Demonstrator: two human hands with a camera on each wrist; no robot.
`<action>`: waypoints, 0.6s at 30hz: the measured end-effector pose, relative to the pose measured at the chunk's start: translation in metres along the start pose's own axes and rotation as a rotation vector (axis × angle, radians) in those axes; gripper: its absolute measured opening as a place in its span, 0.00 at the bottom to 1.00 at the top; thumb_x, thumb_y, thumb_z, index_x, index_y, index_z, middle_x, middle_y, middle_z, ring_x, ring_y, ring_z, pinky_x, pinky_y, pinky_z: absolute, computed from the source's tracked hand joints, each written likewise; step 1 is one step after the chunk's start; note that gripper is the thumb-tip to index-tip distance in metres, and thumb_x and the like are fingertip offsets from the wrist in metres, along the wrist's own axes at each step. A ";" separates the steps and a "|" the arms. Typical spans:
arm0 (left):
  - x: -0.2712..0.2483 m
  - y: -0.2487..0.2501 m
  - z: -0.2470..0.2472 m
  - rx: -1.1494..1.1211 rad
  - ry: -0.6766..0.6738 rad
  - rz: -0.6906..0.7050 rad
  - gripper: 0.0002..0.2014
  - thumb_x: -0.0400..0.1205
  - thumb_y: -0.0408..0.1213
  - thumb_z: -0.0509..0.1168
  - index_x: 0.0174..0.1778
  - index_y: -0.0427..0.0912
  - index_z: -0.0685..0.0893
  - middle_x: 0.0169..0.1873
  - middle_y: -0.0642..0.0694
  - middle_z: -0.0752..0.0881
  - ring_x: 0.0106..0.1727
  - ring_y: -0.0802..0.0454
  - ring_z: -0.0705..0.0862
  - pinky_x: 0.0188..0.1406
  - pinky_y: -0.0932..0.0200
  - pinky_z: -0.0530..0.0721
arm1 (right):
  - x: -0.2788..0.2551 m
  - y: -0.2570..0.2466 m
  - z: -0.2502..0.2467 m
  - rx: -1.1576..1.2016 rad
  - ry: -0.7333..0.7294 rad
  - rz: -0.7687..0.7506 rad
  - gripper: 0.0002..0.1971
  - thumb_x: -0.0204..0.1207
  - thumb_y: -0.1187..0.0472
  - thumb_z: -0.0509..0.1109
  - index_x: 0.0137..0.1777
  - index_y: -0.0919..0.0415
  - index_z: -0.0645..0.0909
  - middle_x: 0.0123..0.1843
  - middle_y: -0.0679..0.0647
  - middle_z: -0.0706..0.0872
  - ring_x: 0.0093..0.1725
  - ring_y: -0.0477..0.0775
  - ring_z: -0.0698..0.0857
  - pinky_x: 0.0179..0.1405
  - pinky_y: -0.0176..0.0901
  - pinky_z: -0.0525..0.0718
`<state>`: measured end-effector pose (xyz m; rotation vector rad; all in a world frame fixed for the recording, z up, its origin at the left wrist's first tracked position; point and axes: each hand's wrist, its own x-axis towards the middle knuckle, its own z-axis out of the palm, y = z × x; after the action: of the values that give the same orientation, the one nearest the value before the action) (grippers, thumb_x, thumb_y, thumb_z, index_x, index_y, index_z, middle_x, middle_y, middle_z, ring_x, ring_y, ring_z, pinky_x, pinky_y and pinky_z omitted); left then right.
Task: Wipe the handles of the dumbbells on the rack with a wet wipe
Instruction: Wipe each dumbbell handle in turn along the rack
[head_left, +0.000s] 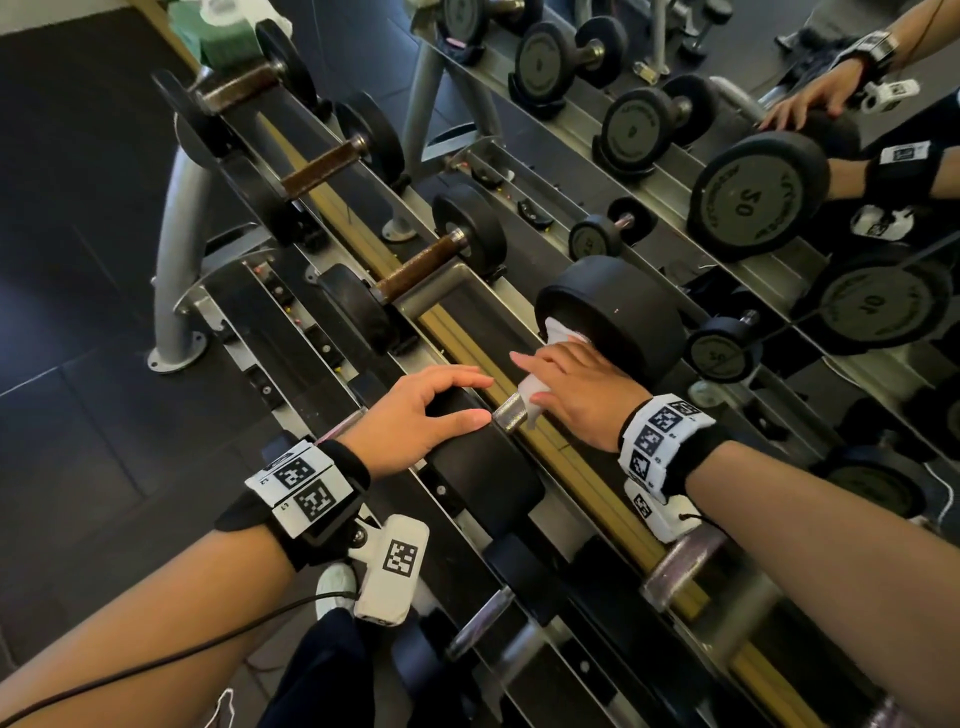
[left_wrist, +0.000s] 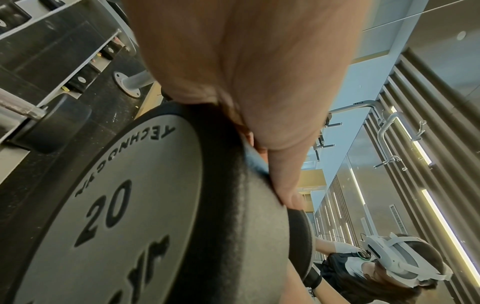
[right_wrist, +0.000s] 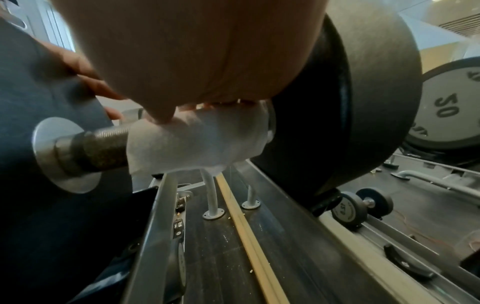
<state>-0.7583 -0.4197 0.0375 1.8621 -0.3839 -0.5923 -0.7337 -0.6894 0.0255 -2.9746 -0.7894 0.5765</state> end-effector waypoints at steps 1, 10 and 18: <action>0.000 0.000 0.000 -0.005 -0.005 0.004 0.19 0.79 0.48 0.70 0.67 0.62 0.80 0.67 0.68 0.75 0.65 0.84 0.69 0.62 0.80 0.67 | -0.001 0.001 0.001 -0.026 -0.006 0.004 0.29 0.86 0.52 0.60 0.85 0.47 0.54 0.82 0.51 0.58 0.82 0.54 0.50 0.82 0.50 0.44; 0.001 -0.002 0.001 -0.029 -0.008 -0.002 0.18 0.79 0.46 0.70 0.66 0.63 0.81 0.71 0.63 0.75 0.68 0.79 0.70 0.57 0.85 0.70 | 0.003 -0.021 0.009 -0.123 0.064 -0.239 0.18 0.82 0.50 0.63 0.70 0.46 0.68 0.67 0.50 0.76 0.69 0.55 0.73 0.77 0.55 0.64; 0.000 -0.002 -0.001 -0.040 -0.013 -0.027 0.23 0.73 0.57 0.68 0.66 0.66 0.81 0.72 0.62 0.76 0.70 0.75 0.72 0.61 0.78 0.70 | 0.003 -0.021 0.013 -0.075 0.052 -0.177 0.21 0.78 0.48 0.65 0.69 0.43 0.68 0.64 0.51 0.76 0.67 0.57 0.71 0.73 0.56 0.60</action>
<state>-0.7577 -0.4188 0.0362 1.8284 -0.3535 -0.6258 -0.7463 -0.6703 0.0143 -2.9298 -1.0775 0.4688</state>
